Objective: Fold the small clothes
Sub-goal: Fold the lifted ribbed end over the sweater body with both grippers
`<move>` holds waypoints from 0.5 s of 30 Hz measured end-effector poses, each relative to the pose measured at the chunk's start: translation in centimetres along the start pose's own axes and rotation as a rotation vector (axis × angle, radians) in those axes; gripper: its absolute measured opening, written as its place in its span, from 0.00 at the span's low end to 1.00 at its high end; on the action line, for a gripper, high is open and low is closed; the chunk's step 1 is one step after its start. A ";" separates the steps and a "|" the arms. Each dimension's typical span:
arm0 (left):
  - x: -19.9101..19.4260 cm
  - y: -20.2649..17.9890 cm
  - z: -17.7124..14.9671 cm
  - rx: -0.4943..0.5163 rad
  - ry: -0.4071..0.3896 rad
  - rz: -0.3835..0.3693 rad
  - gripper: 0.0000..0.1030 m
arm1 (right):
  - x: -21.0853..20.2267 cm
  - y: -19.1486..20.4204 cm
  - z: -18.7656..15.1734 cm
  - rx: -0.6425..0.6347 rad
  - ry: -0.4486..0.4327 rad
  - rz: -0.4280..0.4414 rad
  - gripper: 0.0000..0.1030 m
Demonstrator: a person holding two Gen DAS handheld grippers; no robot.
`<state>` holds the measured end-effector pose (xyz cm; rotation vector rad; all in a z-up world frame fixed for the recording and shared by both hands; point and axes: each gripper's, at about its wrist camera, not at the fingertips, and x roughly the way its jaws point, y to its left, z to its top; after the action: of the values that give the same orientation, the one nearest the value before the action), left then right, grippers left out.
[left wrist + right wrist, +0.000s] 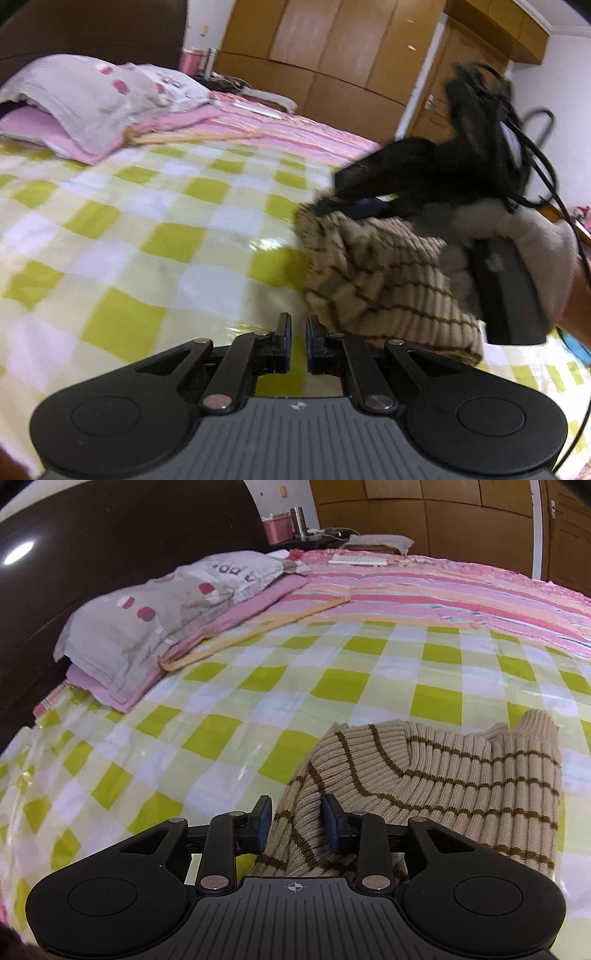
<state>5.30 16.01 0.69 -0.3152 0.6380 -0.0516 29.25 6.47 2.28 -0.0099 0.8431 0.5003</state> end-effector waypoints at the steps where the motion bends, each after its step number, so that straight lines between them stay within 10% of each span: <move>1: -0.4 0.2 0.4 -0.001 -0.013 0.011 0.15 | -0.4 0.0 0.0 0.000 -0.001 0.006 0.30; 15: 3.9 -3.8 3.0 0.134 -0.056 -0.006 0.15 | -5.4 -1.2 -0.9 -0.091 -0.055 -0.033 0.32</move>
<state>10.42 12.66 1.91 -0.1886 0.5753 -0.0907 26.14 2.95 5.28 -0.0928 0.7646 0.5052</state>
